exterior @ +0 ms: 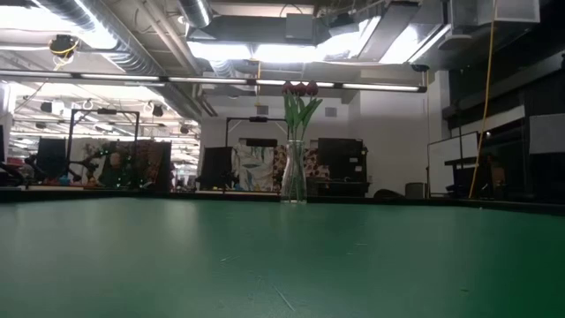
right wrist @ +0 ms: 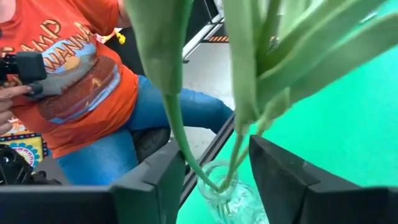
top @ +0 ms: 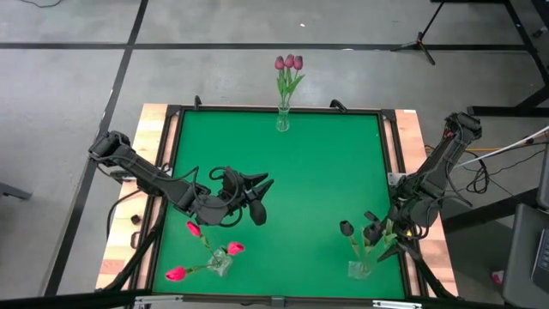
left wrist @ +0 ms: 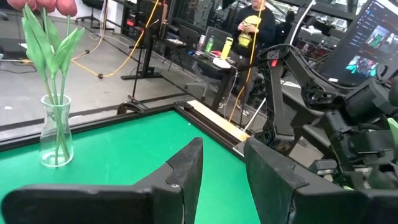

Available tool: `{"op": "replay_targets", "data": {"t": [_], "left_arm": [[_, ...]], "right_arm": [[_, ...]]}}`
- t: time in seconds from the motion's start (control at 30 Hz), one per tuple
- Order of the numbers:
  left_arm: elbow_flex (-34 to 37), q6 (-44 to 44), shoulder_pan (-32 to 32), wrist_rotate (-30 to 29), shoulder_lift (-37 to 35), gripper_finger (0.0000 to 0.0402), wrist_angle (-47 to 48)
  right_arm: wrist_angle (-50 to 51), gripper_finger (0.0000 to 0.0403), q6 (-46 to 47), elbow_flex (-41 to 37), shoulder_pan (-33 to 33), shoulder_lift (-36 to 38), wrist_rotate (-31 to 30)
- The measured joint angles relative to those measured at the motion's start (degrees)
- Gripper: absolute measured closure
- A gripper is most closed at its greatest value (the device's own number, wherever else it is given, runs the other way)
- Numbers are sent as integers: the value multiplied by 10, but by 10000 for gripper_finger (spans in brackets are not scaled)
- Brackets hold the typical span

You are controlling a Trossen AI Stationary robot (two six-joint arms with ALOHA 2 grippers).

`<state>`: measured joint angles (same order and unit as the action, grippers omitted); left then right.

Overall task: Sort flowers into vase by color
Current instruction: Put the black tulip into the bottom right transparent vase

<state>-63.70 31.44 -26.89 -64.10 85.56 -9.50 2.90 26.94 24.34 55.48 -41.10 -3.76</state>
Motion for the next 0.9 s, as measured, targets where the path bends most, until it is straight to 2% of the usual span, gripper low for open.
{"op": "replay_targets", "data": {"t": [0.9], "left_arm": [[0,0,0,-4,0,285,0]], "right_arm": [[3,219,13,1,0,5,19]]}}
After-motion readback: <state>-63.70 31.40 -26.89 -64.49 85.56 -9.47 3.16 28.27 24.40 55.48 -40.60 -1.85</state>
